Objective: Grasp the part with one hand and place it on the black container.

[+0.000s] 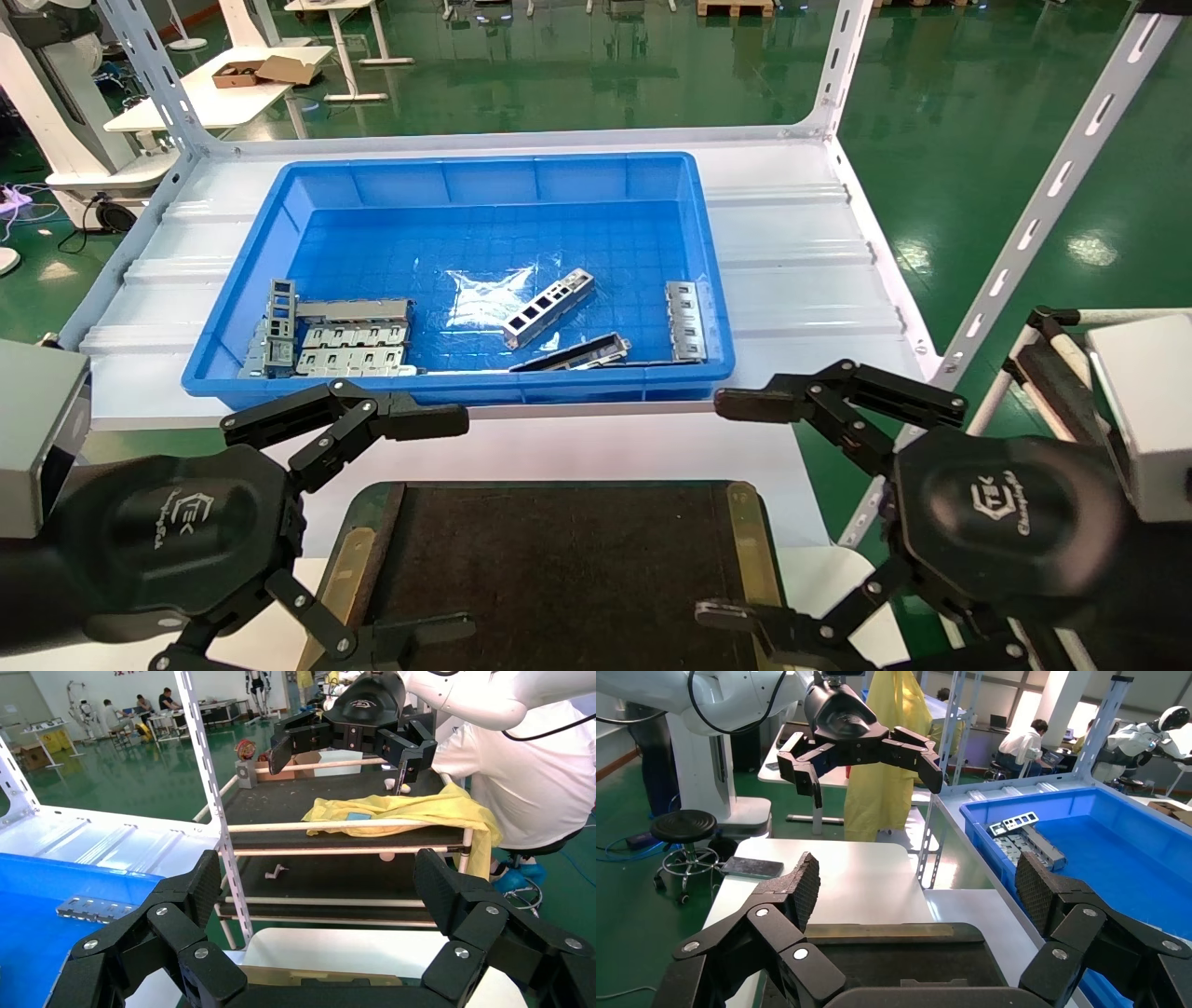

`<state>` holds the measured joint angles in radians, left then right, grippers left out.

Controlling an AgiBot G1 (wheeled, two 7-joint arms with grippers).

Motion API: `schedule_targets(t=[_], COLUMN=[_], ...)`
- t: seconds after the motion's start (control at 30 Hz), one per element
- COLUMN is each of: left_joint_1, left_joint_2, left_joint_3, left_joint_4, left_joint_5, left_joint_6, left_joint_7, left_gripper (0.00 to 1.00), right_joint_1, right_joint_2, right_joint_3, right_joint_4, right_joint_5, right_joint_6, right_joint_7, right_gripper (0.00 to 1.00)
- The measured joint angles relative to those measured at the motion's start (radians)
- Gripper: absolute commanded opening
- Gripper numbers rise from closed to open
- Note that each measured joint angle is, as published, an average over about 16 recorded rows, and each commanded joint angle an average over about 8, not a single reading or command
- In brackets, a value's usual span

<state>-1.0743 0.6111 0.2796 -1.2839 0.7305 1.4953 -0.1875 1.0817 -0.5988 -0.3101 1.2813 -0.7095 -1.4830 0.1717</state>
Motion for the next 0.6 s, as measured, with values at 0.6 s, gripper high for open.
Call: schedule_targets(t=[0.6], left_joint_1=[0.000], left_joint_2=[0.000], left_joint_3=[0.000], left_joint_4=[0.000], left_joint_5=[0.000], left_joint_6=[0.000], left_joint_7=[0.000], left_gripper=[1.00], right_joint_1=[0.000], right_joint_2=[0.000], right_joint_3=[0.000], right_joint_4=[0.000], right_joint_5=[0.000], right_joint_6=[0.000], right_joint_7=[0.000], right_gripper=[1.00])
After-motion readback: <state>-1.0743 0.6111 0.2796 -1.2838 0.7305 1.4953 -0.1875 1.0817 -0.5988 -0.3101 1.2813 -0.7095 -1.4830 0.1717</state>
